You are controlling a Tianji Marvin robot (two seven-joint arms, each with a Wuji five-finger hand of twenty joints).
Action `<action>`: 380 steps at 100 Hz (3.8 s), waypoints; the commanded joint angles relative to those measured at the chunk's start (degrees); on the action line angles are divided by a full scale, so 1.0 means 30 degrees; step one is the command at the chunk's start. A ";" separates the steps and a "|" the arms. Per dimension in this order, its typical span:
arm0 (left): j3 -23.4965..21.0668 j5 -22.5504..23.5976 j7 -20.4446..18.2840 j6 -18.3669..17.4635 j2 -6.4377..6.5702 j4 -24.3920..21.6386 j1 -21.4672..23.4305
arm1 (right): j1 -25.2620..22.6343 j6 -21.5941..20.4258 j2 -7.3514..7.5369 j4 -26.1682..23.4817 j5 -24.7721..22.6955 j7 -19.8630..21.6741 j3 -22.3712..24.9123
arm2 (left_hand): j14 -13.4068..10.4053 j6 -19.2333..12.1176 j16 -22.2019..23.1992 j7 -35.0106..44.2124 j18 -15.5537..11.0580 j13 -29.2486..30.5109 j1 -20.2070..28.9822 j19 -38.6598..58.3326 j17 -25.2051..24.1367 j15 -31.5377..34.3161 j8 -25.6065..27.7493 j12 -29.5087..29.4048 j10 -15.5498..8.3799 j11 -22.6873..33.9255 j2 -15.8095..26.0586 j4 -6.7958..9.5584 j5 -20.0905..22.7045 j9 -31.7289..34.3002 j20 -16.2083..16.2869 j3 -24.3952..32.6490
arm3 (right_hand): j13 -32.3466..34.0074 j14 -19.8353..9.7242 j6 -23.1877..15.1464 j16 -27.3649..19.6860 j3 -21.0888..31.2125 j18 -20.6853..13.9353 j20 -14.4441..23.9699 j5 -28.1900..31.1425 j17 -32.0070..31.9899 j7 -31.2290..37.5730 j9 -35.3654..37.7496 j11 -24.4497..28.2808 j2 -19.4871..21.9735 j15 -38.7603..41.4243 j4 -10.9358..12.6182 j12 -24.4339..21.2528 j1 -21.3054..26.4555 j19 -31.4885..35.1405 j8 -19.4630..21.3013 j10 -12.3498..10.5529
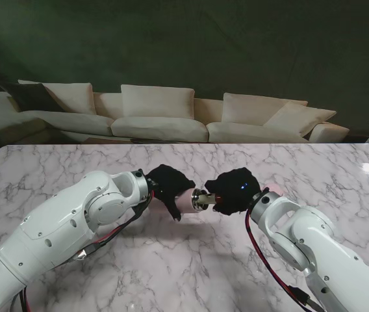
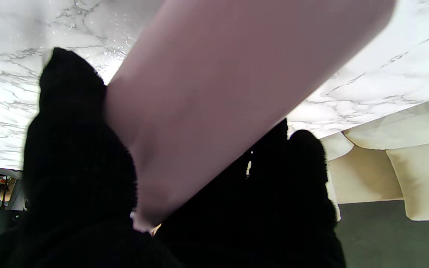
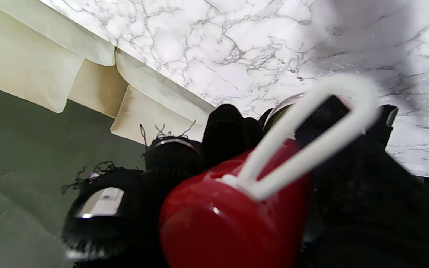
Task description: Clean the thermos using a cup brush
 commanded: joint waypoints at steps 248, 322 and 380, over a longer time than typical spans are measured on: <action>-0.1391 0.1217 0.0210 -0.1110 0.0161 0.0272 0.0614 | -0.5315 -0.0981 -0.0714 -0.2444 0.2762 -0.2558 0.7041 | -0.0222 -0.4427 0.0519 0.3650 -0.1367 0.0925 0.3716 0.0849 0.0512 0.1989 0.1030 0.1030 -0.1860 0.2934 0.4833 0.1160 0.1786 0.1591 0.0449 1.1022 | 0.1555 -0.4282 -0.2738 0.2919 0.3750 -0.0161 0.1419 0.1130 0.1054 0.2956 0.1504 0.4920 0.3545 0.7329 0.0567 0.3677 0.4249 0.4908 0.5574 -0.0222; -0.1911 0.1394 0.0694 -0.1464 0.0100 -0.0061 0.0835 | -0.7005 -0.1095 -0.0930 -0.3119 0.2736 -0.3843 0.9151 | -0.0258 -0.4424 0.0507 0.3682 -0.1402 0.0931 0.3776 0.0855 0.0560 0.1939 0.1019 0.1054 -0.1899 0.2933 0.4907 0.1167 0.1709 0.1529 0.0386 1.0945 | 0.1557 -0.3842 -0.2601 0.2802 0.3590 0.0013 0.1435 0.1169 0.1018 0.2698 0.1364 0.4528 0.3609 0.6933 0.0640 0.3567 0.4399 0.4711 0.5430 -0.0059; -0.2738 0.1730 0.0750 -0.1430 0.0128 -0.0697 0.1428 | -0.8224 -0.0301 -0.1080 -0.2377 0.1822 -0.5970 1.0669 | -0.0223 -0.4408 0.0532 0.3650 -0.1376 0.0865 0.3773 0.0831 0.0520 0.1932 0.1041 0.1071 -0.1911 0.2933 0.4965 0.1208 0.1651 0.1472 0.0349 1.0891 | 0.1516 -0.2686 -0.2386 0.2260 0.3089 0.1060 0.1102 0.1015 0.0805 0.2224 0.1010 0.3479 0.3745 0.5762 0.0739 0.3003 0.4513 0.3550 0.4488 0.0211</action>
